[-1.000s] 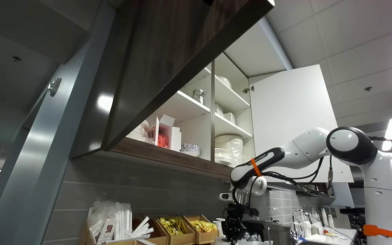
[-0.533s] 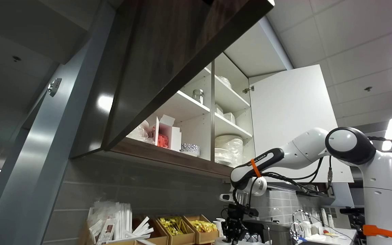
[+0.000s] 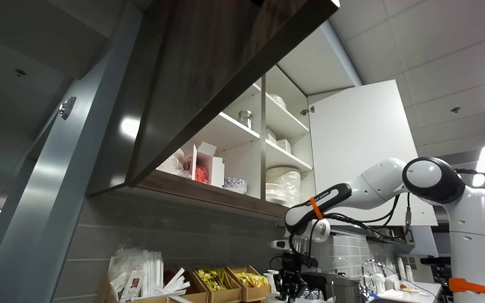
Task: Turn the paper towel to the left
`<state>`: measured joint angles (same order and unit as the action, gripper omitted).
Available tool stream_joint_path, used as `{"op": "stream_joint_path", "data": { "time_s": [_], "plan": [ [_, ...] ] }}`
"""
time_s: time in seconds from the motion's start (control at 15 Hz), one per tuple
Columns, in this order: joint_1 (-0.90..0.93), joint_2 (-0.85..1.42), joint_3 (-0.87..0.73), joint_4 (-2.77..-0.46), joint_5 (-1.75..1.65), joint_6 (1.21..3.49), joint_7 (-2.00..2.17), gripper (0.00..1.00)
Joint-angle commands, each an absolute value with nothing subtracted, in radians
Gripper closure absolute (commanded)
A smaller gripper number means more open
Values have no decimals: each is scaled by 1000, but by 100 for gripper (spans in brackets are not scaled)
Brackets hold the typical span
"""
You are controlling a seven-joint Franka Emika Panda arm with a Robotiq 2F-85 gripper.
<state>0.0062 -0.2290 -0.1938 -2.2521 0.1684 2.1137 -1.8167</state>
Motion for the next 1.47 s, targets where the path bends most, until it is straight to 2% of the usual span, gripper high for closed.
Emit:
{"op": "stream_joint_path", "data": {
  "time_s": [0.0,0.47,0.53,0.6,0.73,1.13,1.2,1.4],
  "plan": [
    [-6,-216,-193,-2236,138,2104,-1959,95],
    [-16,-189,-188,-2228,123,2097,-2128,95],
    [-19,-187,-186,-2231,124,2106,-2130,76],
    [-21,-186,-184,-2233,125,2112,-2127,53],
    [-25,-187,-181,-2231,131,2109,-2107,50],
    [-35,-206,-167,-2229,144,2121,-1958,4],
    [-37,-209,-163,-2230,142,2126,-1920,1],
    [-35,-214,-155,-2244,146,2148,-1817,0]
  ]
}}
